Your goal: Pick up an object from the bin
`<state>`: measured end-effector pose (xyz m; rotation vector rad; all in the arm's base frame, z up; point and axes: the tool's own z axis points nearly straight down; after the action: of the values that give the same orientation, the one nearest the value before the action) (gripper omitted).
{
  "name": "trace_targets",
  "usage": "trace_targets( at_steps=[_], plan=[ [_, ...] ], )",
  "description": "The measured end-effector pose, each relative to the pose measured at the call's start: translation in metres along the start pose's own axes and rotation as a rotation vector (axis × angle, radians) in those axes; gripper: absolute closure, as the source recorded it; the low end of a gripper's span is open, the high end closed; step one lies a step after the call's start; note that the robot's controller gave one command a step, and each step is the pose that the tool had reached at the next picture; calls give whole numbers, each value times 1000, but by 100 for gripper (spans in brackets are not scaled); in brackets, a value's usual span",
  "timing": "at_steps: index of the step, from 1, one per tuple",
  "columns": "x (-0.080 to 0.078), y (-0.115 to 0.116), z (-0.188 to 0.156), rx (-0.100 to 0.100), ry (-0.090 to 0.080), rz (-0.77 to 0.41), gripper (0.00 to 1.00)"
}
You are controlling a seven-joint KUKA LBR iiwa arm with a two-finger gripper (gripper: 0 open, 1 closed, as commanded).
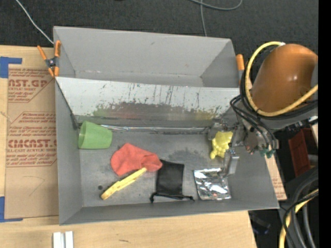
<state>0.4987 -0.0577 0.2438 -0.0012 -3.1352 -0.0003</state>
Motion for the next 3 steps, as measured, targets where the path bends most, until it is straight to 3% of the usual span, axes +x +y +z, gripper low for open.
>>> trace_targets(
  at_steps=[1,2,3],
  plan=[
    [-2,0,-4,1,-9,-2,0],
    [-17,75,131,-2,-7,128,0],
    [-21,149,83,0,-12,-93,0]
  ],
)
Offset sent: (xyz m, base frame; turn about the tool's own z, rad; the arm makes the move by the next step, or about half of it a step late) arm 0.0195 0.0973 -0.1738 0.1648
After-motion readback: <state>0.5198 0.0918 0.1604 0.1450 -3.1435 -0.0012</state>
